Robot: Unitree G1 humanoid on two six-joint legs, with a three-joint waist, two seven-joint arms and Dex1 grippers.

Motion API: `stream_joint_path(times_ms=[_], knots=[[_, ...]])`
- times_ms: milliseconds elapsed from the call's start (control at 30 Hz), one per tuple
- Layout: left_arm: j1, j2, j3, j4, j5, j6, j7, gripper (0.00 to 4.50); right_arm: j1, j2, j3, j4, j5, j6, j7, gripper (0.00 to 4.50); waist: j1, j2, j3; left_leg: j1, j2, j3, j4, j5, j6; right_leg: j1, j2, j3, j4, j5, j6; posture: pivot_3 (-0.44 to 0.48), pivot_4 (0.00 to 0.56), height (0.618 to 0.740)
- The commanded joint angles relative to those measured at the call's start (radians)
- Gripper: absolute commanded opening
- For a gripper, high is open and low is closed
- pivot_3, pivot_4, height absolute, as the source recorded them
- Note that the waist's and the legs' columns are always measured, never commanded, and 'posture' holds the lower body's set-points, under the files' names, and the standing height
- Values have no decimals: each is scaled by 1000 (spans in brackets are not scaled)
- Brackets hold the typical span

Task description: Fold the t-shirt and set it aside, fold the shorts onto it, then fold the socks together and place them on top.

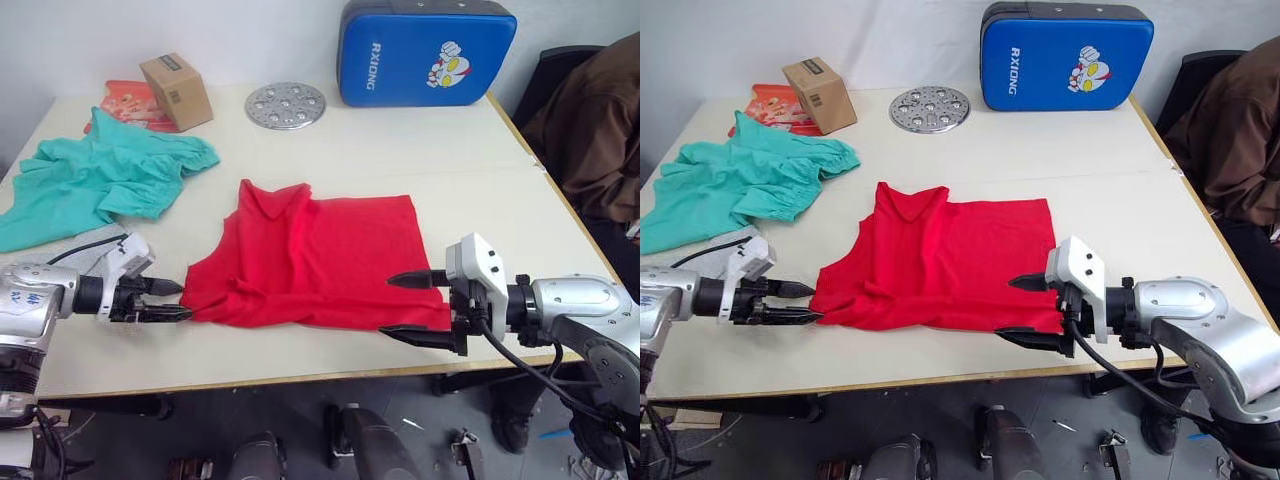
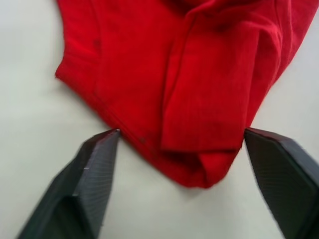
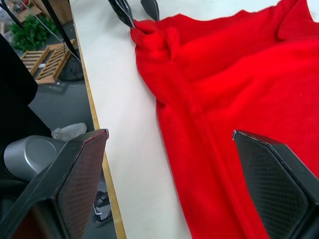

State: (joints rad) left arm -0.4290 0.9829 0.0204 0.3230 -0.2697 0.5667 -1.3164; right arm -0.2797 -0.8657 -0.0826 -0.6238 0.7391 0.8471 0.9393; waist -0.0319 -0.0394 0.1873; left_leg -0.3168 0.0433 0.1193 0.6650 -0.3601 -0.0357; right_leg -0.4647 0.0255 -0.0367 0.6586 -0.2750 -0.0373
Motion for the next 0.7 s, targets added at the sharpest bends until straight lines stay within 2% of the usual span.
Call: stream_joint_path(times_ms=[33, 600, 700], knots=[[-23, 0, -10, -2, 1, 3, -7, 2646, -5, -18, -19, -32, 27, 8, -12, 4089, -1, 0, 0, 0, 0, 0, 0, 0, 0, 0, 0, 0, 0, 0, 0, 0, 150, 740], [-30, 99, 34, 33, -18, -16, -58, 2646, 36, -37, -14, -29, 31, 0, -21, 4089, -2, 0, 0, 0, 0, 0, 0, 0, 0, 0, 0, 0, 0, -2, 3, 0, 150, 740], [-34, 120, 53, 8, -47, 9, -87, 3236, 40, -34, -8, -28, 28, -2, -23, 4089, -1, -1, 0, 0, 0, 0, 0, 0, 1, 0, 0, 0, -1, -2, 3, 0, 150, 740]])
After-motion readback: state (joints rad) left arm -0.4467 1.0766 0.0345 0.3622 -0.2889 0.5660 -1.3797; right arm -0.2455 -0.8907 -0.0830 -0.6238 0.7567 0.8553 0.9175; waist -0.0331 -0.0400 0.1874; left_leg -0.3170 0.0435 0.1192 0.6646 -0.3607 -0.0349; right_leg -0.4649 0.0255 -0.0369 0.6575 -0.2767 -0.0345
